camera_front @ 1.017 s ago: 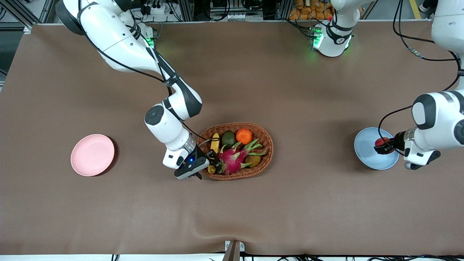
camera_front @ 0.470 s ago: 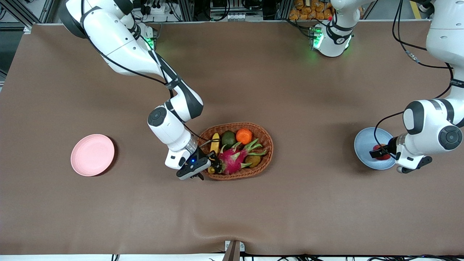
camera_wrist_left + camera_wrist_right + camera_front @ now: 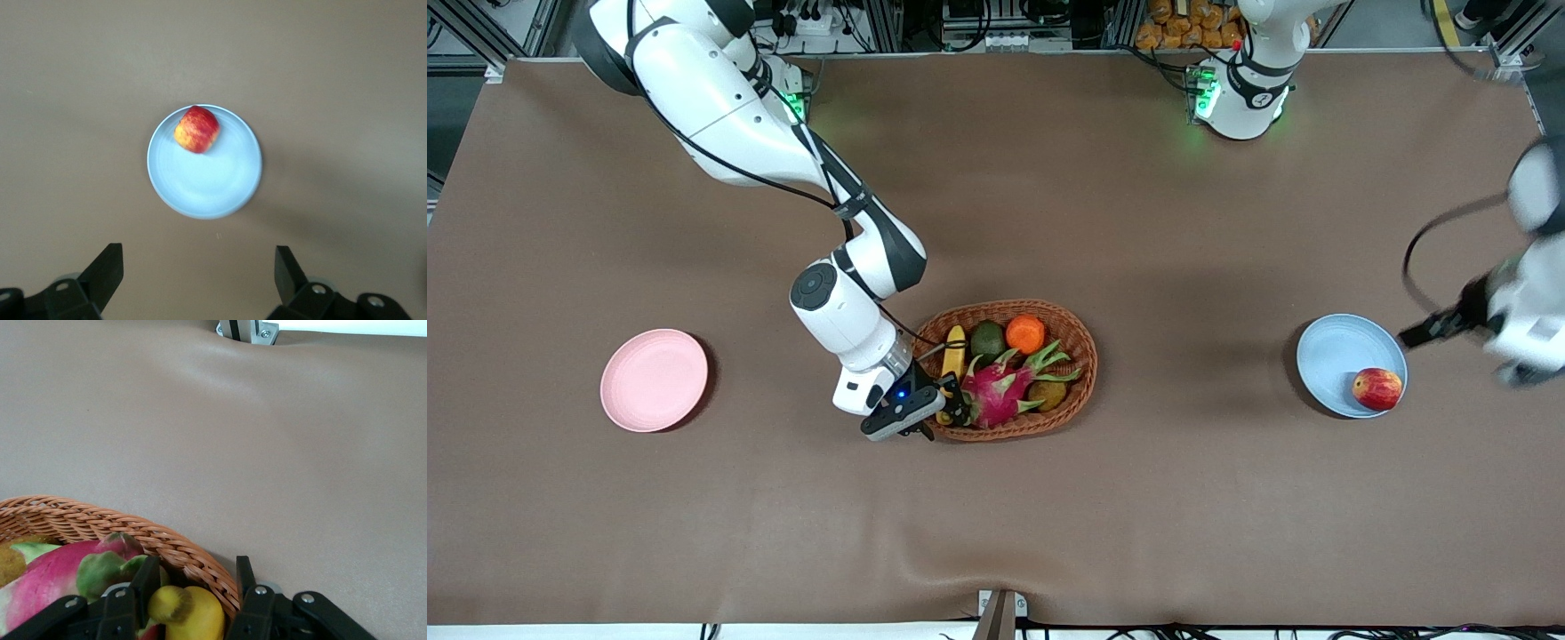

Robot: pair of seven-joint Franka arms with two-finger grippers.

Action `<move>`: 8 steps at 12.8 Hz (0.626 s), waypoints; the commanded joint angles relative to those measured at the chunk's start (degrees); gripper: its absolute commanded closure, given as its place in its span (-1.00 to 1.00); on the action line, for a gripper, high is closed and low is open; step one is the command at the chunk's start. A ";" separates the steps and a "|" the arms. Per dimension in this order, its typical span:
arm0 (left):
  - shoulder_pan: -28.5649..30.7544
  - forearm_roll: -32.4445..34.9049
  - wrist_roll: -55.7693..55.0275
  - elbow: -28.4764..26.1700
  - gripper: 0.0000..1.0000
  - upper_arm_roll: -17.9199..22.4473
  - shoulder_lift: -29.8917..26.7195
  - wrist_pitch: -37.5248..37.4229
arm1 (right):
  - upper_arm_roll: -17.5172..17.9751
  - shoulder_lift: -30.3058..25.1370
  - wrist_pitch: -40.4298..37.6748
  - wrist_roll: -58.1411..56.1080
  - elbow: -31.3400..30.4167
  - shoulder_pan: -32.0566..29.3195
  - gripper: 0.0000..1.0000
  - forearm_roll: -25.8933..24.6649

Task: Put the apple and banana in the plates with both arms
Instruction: 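Close the right gripper on the yellow banana while the left gripper withdraws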

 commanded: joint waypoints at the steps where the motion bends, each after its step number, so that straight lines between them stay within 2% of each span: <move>1: 0.51 -3.59 5.06 5.64 -1.00 -0.11 -3.79 -8.82 | -0.14 0.98 1.89 0.62 0.53 0.47 -0.08 -1.16; 3: 0.24 -3.68 5.16 11.19 -1.00 -0.90 -3.79 -15.35 | -0.05 0.89 1.80 0.80 0.00 0.47 -0.08 -1.07; 5: 0.07 -4.55 5.85 13.32 -1.00 -0.73 -3.44 -15.46 | 0.13 0.28 1.80 0.97 -1.40 0.38 -0.08 -0.98; 6: -2.72 -6.65 5.95 12.98 -1.00 1.19 -2.91 -15.11 | 0.21 0.19 1.80 1.75 -1.50 0.38 -0.08 -0.90; 7: -9.62 -6.93 5.69 12.71 -1.00 8.25 -2.65 -15.11 | 0.30 0.19 1.80 4.20 -1.50 0.55 -0.08 -0.98; 8: -14.91 -6.94 5.69 12.71 -1.00 13.28 -2.12 -15.11 | 0.30 0.10 1.71 5.35 -1.50 0.99 -0.06 -0.98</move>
